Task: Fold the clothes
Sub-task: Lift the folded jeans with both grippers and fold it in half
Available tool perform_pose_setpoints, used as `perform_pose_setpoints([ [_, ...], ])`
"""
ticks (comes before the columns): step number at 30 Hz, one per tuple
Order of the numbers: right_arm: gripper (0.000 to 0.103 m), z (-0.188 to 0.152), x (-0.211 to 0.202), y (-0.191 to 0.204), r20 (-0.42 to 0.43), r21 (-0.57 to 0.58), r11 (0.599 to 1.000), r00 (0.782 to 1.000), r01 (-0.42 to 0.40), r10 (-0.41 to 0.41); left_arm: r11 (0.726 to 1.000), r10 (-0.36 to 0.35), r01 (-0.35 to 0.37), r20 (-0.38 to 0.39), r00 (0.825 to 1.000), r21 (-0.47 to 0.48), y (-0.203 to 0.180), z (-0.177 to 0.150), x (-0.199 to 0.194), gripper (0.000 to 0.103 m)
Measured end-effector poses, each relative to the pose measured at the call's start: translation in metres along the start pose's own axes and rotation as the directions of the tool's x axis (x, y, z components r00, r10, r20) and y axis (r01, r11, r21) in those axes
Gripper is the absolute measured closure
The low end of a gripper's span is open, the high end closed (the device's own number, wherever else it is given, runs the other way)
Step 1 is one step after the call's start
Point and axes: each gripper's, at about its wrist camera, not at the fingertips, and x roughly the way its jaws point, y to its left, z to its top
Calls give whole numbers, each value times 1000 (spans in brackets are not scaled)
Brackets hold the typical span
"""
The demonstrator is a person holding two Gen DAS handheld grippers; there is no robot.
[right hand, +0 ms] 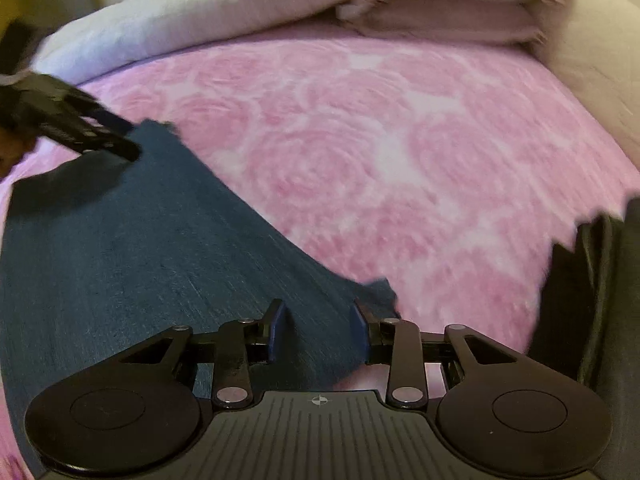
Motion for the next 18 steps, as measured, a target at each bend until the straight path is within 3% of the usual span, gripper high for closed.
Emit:
perform_pose_setpoints([
  [2, 69, -1, -14, 8, -12, 40, 999, 999, 31, -30, 1000, 3, -3, 20, 1000, 17, -5, -6, -23, 60],
  [3, 69, -2, -25, 16, 3, 51, 999, 1000, 5, -5, 1000, -1, 0, 37, 999, 26, -10, -12, -38, 60],
  [8, 69, -6, -60, 96, 51, -36, 977, 976, -208, 210, 997, -26, 24, 28, 999, 73, -33, -60, -86, 60],
  [12, 69, -17, -57, 161, 21, -159, 938, 949, -307, 314, 997, -1, 2, -19, 1000, 83, -35, -87, -75, 60],
  [14, 69, -24, -49, 175, 3, -191, 933, 950, -306, 312, 998, -3, 3, -2, 1000, 65, -32, -92, -61, 60],
  [18, 69, -45, -34, 166, -28, -195, 955, 975, -222, 221, 999, 5, -7, 44, 999, 52, -35, -91, -30, 57],
])
